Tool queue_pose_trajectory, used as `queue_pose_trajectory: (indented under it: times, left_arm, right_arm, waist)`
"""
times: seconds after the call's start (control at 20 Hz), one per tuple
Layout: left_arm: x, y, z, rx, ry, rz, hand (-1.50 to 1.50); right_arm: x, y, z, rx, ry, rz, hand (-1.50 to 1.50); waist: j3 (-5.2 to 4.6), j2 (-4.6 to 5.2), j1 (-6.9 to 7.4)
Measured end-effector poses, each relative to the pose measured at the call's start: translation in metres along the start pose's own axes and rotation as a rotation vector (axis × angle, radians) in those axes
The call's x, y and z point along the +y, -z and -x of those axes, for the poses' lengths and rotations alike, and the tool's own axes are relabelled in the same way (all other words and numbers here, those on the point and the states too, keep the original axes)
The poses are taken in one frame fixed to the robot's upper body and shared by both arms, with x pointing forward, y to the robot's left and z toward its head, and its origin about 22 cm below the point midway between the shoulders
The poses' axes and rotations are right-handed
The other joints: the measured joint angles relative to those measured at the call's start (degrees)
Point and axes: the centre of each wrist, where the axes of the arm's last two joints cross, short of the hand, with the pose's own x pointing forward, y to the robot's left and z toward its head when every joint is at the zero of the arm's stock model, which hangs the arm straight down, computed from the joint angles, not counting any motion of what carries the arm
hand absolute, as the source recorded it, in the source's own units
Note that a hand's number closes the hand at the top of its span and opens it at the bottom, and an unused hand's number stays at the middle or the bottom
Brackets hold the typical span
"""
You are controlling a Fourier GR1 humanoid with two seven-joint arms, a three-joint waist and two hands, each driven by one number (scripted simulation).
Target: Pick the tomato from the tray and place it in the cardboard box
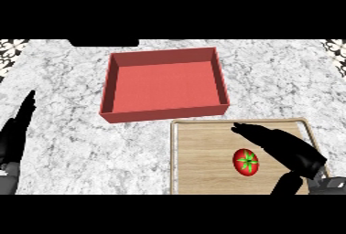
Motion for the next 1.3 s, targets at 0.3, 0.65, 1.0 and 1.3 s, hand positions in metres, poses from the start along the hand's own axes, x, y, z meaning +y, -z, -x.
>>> queue_pose_trajectory:
  times: [0.3,0.65,1.0,1.3]
  left_arm:
    - [-0.001,0.003,-0.007,0.006,0.001,0.001,0.0]
    - [0.0,0.004,-0.007,-0.001,0.001,0.003,0.0]
    - [-0.008,0.0,-0.002,0.003,0.002,0.004,0.0]
    - [-0.004,0.001,0.0,-0.002,0.008,-0.001,0.0]
  right_arm:
    - [0.0,-0.001,-0.026,-0.032,-0.001,-0.011,-1.5]
    - [0.006,0.011,-0.03,0.063,-0.049,-0.062,-1.5]
    - [0.027,0.031,-0.026,0.111,-0.091,-0.015,1.5]
    - [0.027,0.039,-0.02,0.086,-0.166,0.137,1.5]
  waist:
    - [-0.01,-0.02,-0.05]
    - [-0.01,0.01,0.05]
    - [-0.16,-0.14,0.08]
    - [-0.33,-0.26,0.05]
